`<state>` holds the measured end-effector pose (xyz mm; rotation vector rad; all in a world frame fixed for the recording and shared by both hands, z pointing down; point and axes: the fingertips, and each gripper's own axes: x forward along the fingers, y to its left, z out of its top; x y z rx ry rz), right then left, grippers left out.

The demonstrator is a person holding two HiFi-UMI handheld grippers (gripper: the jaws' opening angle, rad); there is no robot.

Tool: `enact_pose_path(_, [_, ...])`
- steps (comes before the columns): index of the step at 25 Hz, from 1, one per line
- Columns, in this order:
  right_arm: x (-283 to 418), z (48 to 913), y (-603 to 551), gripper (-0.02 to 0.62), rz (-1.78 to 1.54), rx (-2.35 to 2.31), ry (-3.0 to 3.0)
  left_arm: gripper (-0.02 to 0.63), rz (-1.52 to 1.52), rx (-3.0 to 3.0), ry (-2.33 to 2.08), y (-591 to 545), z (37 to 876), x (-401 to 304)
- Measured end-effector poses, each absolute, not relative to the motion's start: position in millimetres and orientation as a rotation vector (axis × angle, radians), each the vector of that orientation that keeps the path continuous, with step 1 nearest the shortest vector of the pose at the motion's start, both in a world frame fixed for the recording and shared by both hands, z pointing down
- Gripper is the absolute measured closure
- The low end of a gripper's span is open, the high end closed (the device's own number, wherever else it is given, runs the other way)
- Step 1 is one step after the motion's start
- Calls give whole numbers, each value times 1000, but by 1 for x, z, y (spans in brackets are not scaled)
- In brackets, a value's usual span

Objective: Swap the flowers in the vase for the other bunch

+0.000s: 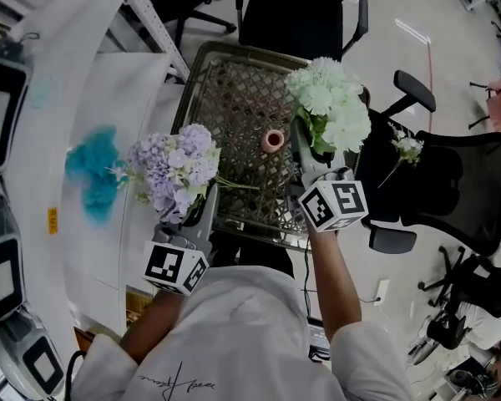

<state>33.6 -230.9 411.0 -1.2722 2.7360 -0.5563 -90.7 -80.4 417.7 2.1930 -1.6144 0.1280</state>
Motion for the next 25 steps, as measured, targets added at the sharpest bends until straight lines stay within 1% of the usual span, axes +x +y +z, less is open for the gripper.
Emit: enact_pose_path(25, [31,450,-261,522,-541,-1328,2719,566,164,2139,-1621,-93,440,-88])
